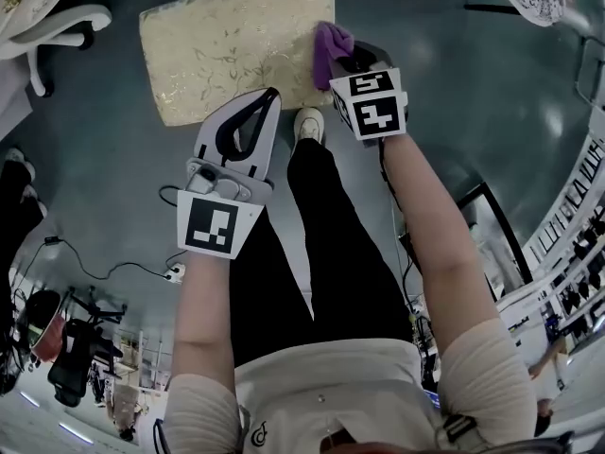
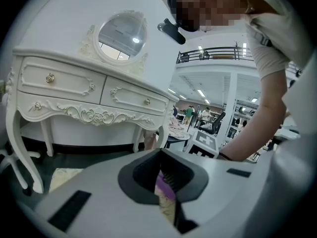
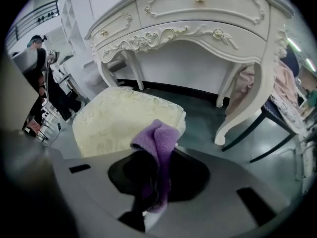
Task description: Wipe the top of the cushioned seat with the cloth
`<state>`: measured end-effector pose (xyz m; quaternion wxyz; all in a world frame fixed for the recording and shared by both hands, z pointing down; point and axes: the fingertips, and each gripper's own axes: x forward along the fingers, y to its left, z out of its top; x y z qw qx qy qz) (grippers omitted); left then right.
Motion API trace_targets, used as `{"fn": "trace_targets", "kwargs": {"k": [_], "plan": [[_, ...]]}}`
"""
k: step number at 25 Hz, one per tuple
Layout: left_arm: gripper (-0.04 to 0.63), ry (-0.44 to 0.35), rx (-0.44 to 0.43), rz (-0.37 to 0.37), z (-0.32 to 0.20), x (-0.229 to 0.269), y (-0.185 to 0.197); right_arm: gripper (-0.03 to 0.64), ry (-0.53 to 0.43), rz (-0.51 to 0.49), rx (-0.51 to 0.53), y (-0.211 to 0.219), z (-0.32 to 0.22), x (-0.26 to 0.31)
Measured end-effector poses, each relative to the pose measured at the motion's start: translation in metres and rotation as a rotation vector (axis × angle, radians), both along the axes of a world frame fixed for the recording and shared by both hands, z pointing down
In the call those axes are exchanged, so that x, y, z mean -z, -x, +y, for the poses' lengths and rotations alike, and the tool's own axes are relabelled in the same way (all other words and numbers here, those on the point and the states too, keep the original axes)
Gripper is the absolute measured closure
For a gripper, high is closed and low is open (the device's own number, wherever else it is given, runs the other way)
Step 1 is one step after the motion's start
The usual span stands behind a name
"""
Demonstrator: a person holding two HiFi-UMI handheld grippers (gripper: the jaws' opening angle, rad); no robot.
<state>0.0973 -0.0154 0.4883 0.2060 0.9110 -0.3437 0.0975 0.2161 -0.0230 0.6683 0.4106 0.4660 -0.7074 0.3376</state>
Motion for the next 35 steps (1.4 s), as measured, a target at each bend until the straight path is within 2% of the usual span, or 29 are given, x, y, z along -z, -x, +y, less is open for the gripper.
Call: {"fn": "trace_targets", "kwargs": {"k": [3, 7, 11, 14, 19, 24, 30, 35], "plan": [[0.583, -0.002, 0.006, -0.007, 0.006, 0.004, -0.014, 0.535, 0.002, 0.058, 0.03, -0.02, 0.003, -0.003], [0.583, 0.004, -0.001, 0.005, 0.015, 0.01, -0.02, 0.537, 0.014, 0.089, 0.005, -0.041, 0.01, 0.001], [0.583, 0.004, -0.037, 0.014, 0.022, 0.014, -0.017, 0.537, -0.005, 0.095, -0.034, -0.039, 0.014, 0.018], [0.583, -0.004, -0.067, 0.014, 0.024, 0.017, -0.003, 0.537, -0.02, 0.091, -0.055, -0.022, 0.016, 0.03], [0.583, -0.014, -0.094, 0.017, 0.028, 0.022, 0.046, 0.537, -0.029, 0.063, -0.081, 0.032, 0.025, 0.046], [0.583, -0.027, -0.118, -0.02, 0.039, 0.033, 0.108, 0.537, -0.028, 0.009, -0.073, 0.108, 0.035, 0.06], [0.583, -0.017, -0.047, -0.047, 0.039, 0.027, 0.189, 0.537, -0.002, -0.061, -0.009, 0.212, 0.041, 0.051], [0.583, 0.0, 0.001, -0.053, 0.043, 0.016, 0.233, 0.537, 0.02, -0.104, 0.058, 0.28, 0.046, 0.038]]}}
